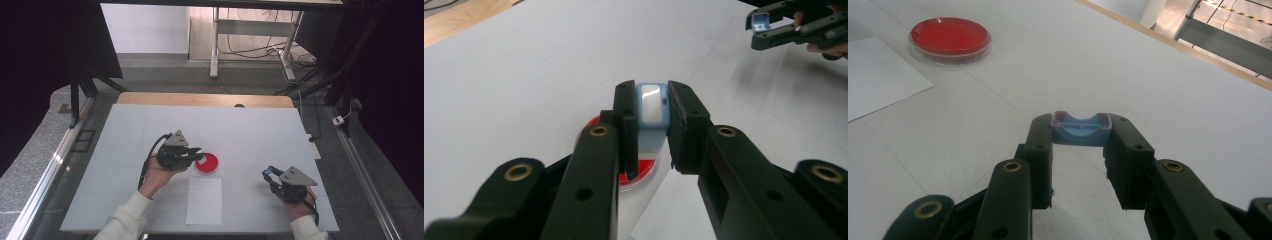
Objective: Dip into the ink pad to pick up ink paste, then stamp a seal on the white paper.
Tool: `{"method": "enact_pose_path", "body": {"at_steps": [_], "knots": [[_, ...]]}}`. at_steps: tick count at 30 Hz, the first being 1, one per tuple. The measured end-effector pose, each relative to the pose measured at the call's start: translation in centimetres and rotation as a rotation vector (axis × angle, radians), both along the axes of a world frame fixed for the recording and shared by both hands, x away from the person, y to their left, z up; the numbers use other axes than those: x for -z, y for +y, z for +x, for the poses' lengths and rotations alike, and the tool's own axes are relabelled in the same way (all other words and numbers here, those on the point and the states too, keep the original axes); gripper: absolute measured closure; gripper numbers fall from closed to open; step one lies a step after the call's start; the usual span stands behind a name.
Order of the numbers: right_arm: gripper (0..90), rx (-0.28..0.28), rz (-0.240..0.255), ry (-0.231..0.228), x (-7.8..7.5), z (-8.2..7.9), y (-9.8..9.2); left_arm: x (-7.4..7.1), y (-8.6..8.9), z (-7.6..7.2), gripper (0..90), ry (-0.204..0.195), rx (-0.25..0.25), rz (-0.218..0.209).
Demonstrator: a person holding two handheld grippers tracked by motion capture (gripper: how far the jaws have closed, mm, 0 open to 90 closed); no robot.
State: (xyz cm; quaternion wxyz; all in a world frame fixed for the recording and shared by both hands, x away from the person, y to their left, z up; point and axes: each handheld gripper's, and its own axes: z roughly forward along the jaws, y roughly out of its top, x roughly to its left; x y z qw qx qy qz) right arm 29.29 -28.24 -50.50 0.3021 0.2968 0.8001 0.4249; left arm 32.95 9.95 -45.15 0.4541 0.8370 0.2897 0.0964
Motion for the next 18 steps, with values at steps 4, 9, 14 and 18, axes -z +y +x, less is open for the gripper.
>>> {"method": "enact_pose_path", "body": {"at_steps": [4, 9, 14, 18], "knots": [[65.4, 0.0, -0.003, 0.001, 0.0, 0.0, 0.0, -0.2, -0.1, -0.5, 75.5, 0.001, 0.025, -0.001], [65.3, 0.0, -0.004, 0.001, 0.0, 0.0, 0.1, -0.4, -0.1, -0.9, 75.5, 0.0, 0.04, -0.008], [65.3, -0.001, 0.003, 0.0, 0.1, 0.0, 0.2, -0.6, 0.1, -1.3, 75.5, 0.004, 0.055, -0.01], [65.3, 0.0, -0.001, 0.002, 0.0, 0.0, 0.1, -0.6, 0.3, -1.5, 75.4, 0.008, 0.067, -0.011]]}}
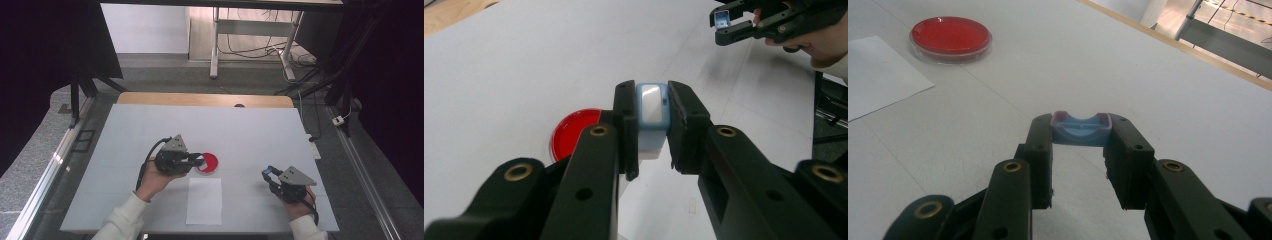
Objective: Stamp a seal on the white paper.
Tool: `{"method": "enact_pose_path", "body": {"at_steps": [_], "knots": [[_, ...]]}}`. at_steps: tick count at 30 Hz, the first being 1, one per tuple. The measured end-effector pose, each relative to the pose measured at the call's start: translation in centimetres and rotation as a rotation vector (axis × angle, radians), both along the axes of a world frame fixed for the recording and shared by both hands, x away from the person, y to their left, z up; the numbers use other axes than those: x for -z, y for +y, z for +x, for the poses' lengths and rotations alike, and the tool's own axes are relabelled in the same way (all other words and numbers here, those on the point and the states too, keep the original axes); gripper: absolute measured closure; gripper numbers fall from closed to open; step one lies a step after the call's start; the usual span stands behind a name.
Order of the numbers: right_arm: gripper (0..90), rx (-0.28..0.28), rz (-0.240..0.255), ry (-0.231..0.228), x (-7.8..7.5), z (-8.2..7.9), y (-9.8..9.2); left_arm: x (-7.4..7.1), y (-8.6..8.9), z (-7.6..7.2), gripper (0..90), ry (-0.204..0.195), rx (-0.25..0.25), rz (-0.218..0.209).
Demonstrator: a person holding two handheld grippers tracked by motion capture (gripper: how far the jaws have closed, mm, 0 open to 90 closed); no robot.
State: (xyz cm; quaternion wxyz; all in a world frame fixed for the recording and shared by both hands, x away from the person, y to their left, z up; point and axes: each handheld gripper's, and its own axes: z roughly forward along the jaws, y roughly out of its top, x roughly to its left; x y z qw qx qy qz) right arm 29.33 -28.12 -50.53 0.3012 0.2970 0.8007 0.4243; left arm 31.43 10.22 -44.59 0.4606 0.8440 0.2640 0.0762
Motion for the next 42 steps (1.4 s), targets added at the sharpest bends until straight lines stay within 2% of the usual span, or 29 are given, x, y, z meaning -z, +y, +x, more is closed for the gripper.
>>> {"method": "enact_pose_path", "body": {"at_steps": [12, 42], "knots": [[65.3, -0.001, -0.002, -0.002, 0.0, 0.0, 0.0, 0.5, -0.2, -0.5, 75.3, 0.015, 0.035, 0.015], [65.2, -0.003, -0.002, -0.004, 0.0, 0.0, 0.0, 1.6, -0.5, -1.4, 75.3, 0.046, 0.074, 0.043]]}}
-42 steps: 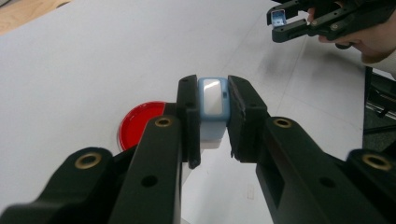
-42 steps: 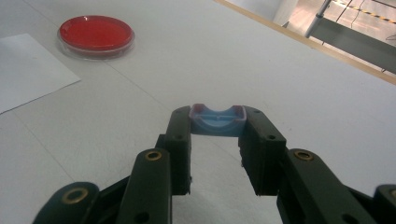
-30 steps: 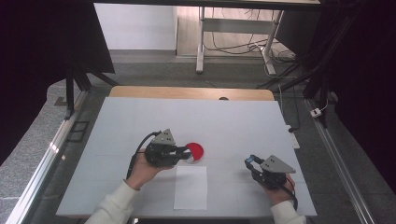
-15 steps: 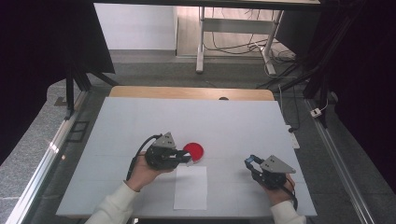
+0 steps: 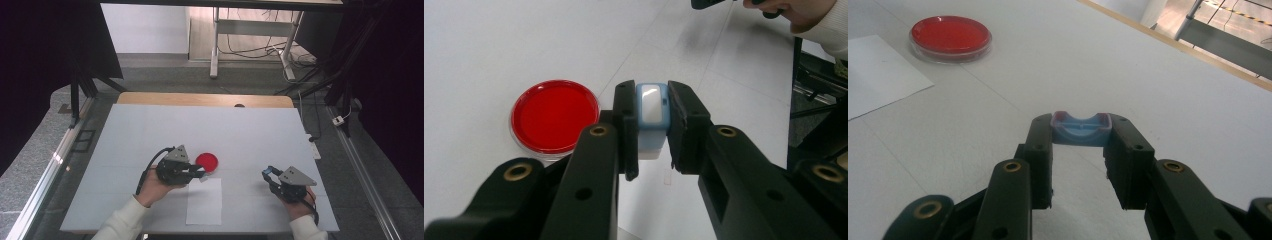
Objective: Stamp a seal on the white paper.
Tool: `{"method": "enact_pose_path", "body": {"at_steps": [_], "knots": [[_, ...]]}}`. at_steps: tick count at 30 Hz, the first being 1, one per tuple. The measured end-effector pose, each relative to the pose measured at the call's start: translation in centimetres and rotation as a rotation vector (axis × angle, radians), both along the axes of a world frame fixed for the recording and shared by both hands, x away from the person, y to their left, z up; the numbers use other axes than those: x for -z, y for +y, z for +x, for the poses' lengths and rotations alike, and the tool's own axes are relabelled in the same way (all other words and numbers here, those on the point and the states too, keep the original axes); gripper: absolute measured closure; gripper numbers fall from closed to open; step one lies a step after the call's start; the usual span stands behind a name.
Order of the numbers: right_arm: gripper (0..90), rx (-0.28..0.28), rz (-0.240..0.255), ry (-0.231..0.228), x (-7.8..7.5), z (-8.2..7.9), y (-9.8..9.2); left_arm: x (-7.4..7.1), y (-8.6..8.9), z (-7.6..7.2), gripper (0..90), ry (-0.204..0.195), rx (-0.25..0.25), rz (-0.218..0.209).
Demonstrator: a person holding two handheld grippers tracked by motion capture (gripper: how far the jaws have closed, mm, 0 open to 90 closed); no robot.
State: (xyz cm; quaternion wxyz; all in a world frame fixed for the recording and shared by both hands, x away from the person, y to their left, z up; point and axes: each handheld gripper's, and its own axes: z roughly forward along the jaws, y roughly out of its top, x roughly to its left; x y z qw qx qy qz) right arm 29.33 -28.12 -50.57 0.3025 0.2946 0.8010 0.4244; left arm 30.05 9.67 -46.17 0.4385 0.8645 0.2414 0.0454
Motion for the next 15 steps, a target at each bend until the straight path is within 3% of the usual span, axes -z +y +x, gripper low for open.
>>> {"method": "enact_pose_path", "body": {"at_steps": [15], "knots": [[65.2, 0.001, -0.003, 0.003, 0.0, 0.02, -0.02, 0.85, -0.6, -0.6, 75.3, 0.021, 0.025, 0.011]]}}
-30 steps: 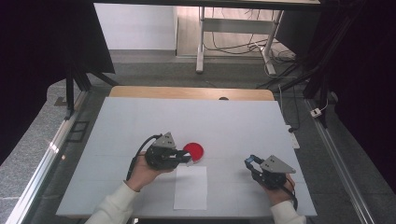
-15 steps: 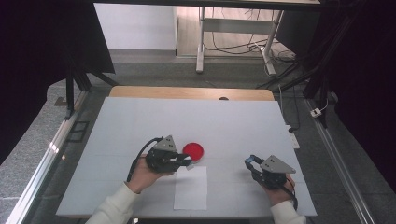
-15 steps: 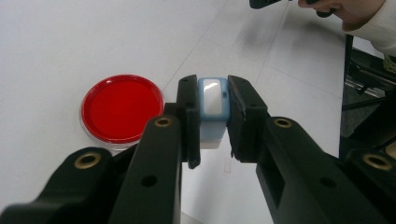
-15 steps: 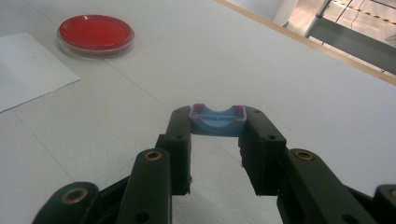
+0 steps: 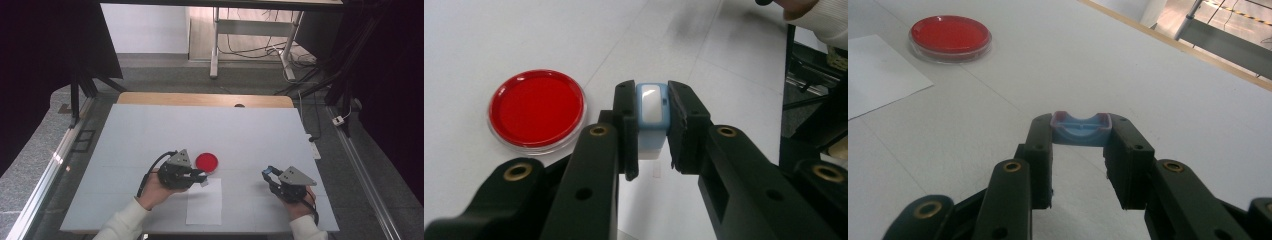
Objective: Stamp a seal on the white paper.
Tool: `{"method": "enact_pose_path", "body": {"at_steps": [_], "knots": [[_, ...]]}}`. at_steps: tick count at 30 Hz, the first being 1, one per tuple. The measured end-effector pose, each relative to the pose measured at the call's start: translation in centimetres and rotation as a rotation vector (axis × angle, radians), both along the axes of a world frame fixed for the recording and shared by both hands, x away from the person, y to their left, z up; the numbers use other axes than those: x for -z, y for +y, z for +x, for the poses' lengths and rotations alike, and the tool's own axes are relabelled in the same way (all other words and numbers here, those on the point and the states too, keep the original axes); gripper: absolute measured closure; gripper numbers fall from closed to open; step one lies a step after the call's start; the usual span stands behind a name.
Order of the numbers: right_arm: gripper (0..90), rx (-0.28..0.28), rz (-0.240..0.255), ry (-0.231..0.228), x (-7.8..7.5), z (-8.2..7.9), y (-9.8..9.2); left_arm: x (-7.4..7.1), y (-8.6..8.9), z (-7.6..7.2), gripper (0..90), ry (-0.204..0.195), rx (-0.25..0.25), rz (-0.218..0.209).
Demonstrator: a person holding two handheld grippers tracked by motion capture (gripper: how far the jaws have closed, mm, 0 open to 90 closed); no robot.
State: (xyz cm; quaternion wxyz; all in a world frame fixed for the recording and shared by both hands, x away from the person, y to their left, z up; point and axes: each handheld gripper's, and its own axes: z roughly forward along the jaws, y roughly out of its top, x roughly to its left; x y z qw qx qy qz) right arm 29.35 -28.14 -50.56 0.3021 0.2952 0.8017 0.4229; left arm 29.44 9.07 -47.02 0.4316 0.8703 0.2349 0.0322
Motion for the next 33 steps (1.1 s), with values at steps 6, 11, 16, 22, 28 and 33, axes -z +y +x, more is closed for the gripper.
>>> {"method": "enact_pose_path", "body": {"at_steps": [6, 11, 16, 22, 28, 33], "knots": [[65.3, 0.0, 0.0, 0.001, 0.0, 0.0, 0.0, 0.4, -0.1, -0.3, 75.3, 0.007, 0.009, 0.009], [65.3, 0.001, -0.001, 0.001, 0.0, 0.0, 0.0, 0.7, -0.2, -0.5, 75.3, 0.006, 0.011, 0.013], [65.3, 0.001, -0.002, 0.001, 0.0, 0.0, 0.0, 1.1, -0.2, -0.6, 75.3, 0.005, 0.016, 0.023], [65.3, -0.001, -0.004, 0.003, 0.1, 0.0, 0.1, 1.5, -0.4, -0.7, 75.3, 0.011, 0.023, 0.032], [65.2, -0.001, -0.005, 0.002, 0.1, 0.0, 0.1, 1.9, -0.6, -0.7, 75.3, 0.014, 0.031, 0.047], [65.2, -0.001, -0.004, 0.002, 0.1, 0.0, 0.1, 2.2, -0.8, -0.7, 75.3, 0.018, 0.034, 0.051]]}}
